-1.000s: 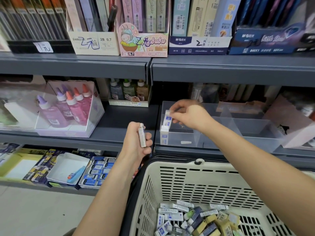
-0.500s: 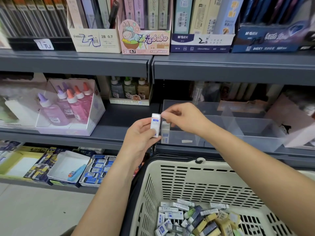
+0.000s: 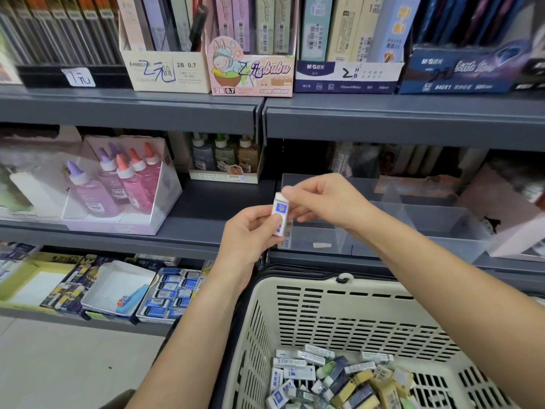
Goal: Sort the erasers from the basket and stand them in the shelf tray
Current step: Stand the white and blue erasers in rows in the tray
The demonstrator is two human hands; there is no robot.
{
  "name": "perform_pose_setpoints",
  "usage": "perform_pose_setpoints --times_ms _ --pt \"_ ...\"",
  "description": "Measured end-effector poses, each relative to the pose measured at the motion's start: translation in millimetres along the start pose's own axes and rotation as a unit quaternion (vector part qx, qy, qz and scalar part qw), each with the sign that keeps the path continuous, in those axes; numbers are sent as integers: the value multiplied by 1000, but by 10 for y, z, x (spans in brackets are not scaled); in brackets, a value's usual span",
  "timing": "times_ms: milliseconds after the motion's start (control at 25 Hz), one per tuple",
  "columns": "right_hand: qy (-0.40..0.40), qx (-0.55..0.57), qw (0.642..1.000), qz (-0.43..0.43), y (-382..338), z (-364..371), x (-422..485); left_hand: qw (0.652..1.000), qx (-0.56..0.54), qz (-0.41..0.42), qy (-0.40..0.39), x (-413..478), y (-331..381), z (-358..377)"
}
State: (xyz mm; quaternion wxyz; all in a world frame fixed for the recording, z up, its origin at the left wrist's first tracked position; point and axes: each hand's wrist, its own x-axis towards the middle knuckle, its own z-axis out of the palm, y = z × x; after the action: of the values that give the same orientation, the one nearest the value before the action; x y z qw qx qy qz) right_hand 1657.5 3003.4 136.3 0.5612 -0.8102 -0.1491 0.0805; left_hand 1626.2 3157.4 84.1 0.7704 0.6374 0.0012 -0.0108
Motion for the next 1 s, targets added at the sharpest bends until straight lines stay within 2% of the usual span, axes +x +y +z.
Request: perform_pose_setpoints --times_ms 80,160,280,440,600,720,840,920,1000 --pt "14 -46 999 -13 -12 -38 23 998 42 31 22 20 -33 1" --pt "65 -72 995 -22 -11 -128 103 988 144 45 41 57 -91 -24" --pt "132 -107 985 15 86 -207 261 965 260 -4 4 111 -209 -31" --pt "48 -148 983 98 350 -19 344 944 330 -4 -4 209 -267 5" --pt "14 -242 966 90 407 -5 370 933 359 20 6 281 -284 36" --pt "1 -243 966 90 354 -45 313 931 364 13 5 251 -255 73" --pt "45 -259 964 44 282 -137 115 920 391 13 25 88 -147 55" --pt "124 -187 974 -24 253 -162 -225 918 387 50 68 -202 -49 36" --pt "128 -101 984 -69 411 -81 -691 931 351 70 69 -588 -47 44"
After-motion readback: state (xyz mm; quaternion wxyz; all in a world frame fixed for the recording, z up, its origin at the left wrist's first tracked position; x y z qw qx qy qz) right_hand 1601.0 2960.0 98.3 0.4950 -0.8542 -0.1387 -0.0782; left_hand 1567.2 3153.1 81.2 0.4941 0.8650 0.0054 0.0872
